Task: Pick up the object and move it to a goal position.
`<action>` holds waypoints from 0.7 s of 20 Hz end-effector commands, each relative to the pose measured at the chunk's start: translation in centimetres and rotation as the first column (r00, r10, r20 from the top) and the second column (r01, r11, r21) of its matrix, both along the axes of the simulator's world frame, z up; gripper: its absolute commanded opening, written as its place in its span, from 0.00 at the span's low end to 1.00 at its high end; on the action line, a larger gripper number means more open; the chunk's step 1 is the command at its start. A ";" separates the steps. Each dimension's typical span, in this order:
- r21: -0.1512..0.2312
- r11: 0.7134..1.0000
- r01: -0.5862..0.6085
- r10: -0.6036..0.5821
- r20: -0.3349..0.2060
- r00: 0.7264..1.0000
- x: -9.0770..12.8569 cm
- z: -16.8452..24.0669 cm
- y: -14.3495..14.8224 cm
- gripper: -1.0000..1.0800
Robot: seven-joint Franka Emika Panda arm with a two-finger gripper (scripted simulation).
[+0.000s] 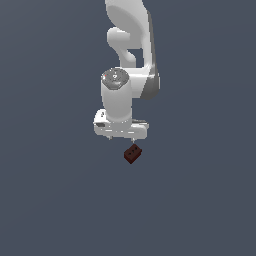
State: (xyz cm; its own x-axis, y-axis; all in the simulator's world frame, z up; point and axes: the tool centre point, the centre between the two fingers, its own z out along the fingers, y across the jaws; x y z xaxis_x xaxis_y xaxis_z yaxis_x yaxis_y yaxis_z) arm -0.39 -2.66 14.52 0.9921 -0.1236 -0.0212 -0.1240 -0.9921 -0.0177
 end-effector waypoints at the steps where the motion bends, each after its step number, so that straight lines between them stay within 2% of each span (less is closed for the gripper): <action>1: -0.001 0.999 0.034 -0.034 0.000 0.999 0.1 -0.4 0.3 0.96; 7: -0.004 0.989 0.151 -0.151 0.001 0.989 0.3 -1.6 1.2 0.96; 14: -0.010 0.949 0.314 -0.314 0.004 0.949 0.5 -3.3 2.5 0.96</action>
State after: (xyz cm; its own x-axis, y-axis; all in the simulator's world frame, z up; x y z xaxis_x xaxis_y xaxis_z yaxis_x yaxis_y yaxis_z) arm 0.07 -0.44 11.58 0.9186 -0.3949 -0.0172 -0.3951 -0.9186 -0.0093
